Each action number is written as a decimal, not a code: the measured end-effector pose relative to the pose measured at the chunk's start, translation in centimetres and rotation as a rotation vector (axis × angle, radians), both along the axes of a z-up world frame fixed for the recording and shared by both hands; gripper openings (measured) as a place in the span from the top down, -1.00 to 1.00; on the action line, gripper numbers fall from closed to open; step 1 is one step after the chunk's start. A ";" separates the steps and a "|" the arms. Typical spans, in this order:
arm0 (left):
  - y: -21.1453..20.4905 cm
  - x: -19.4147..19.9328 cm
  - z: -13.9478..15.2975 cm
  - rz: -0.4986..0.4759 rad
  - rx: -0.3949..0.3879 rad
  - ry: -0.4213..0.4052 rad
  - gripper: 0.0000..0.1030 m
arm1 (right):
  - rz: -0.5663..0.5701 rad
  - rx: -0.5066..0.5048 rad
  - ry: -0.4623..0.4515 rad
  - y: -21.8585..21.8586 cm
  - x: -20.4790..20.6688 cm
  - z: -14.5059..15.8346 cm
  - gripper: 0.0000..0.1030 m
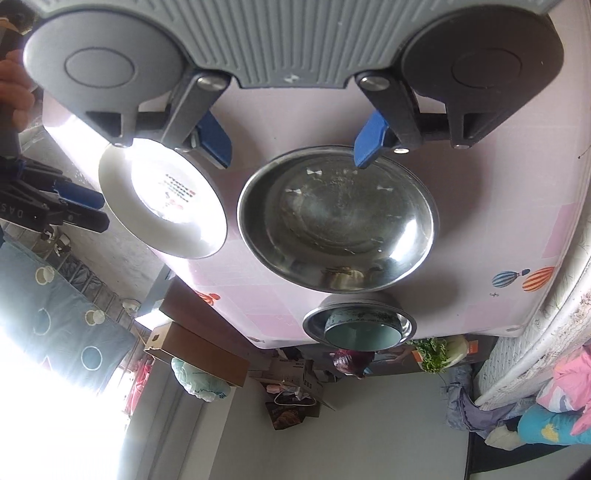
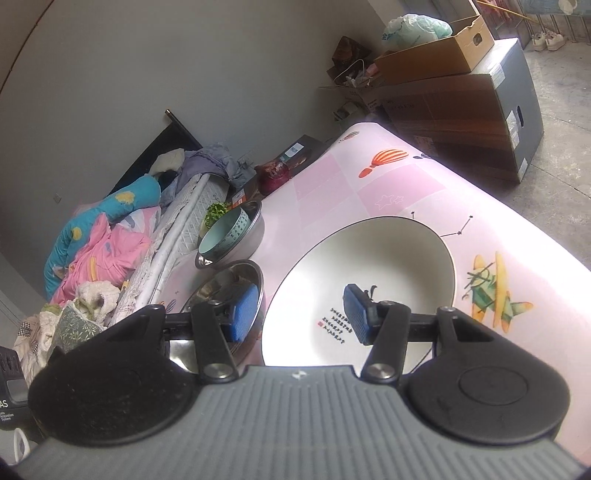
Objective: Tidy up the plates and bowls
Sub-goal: 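Grasp the rim of the white printed plate with the left gripper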
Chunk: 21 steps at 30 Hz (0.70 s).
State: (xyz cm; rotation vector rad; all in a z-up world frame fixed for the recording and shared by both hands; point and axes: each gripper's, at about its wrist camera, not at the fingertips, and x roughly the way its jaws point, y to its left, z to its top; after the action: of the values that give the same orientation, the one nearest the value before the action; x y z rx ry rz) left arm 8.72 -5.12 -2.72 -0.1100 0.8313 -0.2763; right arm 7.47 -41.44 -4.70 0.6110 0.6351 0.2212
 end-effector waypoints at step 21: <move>-10.2 3.6 -5.0 -0.027 -0.078 0.087 -0.01 | 0.026 0.011 0.044 -10.0 6.5 -5.8 0.07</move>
State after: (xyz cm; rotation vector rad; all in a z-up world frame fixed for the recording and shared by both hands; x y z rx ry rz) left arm 12.29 -15.32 -7.76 -0.1852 0.9087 -0.3311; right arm 14.01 -51.45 -10.48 0.6202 0.6849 0.2358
